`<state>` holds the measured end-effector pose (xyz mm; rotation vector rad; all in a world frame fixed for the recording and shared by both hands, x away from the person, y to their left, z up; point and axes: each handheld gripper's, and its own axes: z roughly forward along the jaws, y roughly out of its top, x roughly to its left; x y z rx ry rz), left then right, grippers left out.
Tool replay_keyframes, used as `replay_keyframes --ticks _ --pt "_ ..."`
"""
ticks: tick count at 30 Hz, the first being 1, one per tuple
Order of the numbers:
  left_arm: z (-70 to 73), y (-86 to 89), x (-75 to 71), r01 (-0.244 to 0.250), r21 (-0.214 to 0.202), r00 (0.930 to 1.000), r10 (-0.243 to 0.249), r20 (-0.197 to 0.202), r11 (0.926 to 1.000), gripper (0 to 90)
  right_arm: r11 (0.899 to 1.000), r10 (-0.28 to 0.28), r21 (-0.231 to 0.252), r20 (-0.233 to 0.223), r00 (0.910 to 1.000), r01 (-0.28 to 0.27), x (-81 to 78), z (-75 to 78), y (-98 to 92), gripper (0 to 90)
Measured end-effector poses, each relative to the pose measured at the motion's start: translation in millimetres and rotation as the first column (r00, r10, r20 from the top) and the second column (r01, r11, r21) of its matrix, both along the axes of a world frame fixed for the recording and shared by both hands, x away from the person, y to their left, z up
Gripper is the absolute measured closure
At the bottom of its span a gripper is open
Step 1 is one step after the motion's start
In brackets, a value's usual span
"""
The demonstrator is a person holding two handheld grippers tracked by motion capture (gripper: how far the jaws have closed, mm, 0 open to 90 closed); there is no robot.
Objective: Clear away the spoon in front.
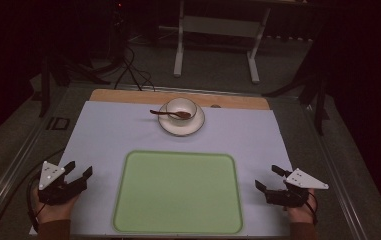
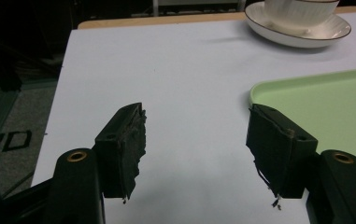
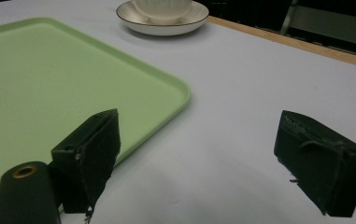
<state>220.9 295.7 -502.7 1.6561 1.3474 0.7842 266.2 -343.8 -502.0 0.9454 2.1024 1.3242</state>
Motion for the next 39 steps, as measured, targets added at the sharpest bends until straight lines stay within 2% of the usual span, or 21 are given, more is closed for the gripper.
replay_keyframes --ticks 10,14,20,27,39 --pt "-1.6 -4.5 6.2 0.009 0.020 0.9997 -0.008 -0.022 0.9998 36.9 1.000 0.002 -0.011 -0.002 1.0000 -0.002 0.3 -0.7 1.3 14.3" --pt "1.0 -6.9 4.6 0.018 -0.005 0.9995 -0.019 -0.027 0.9998 36.9 1.000 -0.003 -0.008 -0.003 1.0000 0.003 0.1 -0.8 0.8 14.3" --pt "7.8 -13.0 8.7 0.029 -0.015 0.9989 -0.029 -0.038 0.9995 36.5 1.000 -0.011 -0.002 -0.006 0.9999 0.011 -0.3 -1.0 -0.5 14.3" --pt "23.9 -28.9 23.2 0.091 -0.001 0.9955 -0.091 -0.023 0.9958 36.1 1.000 -0.014 0.000 -0.009 0.9999 0.014 -0.7 -1.7 -0.5 14.3" --pt "56.7 -58.4 65.0 0.172 0.010 0.9851 -0.172 0.013 0.9851 36.2 1.000 -0.015 0.007 -0.008 0.9999 0.015 -1.3 -1.0 -1.8 14.3"
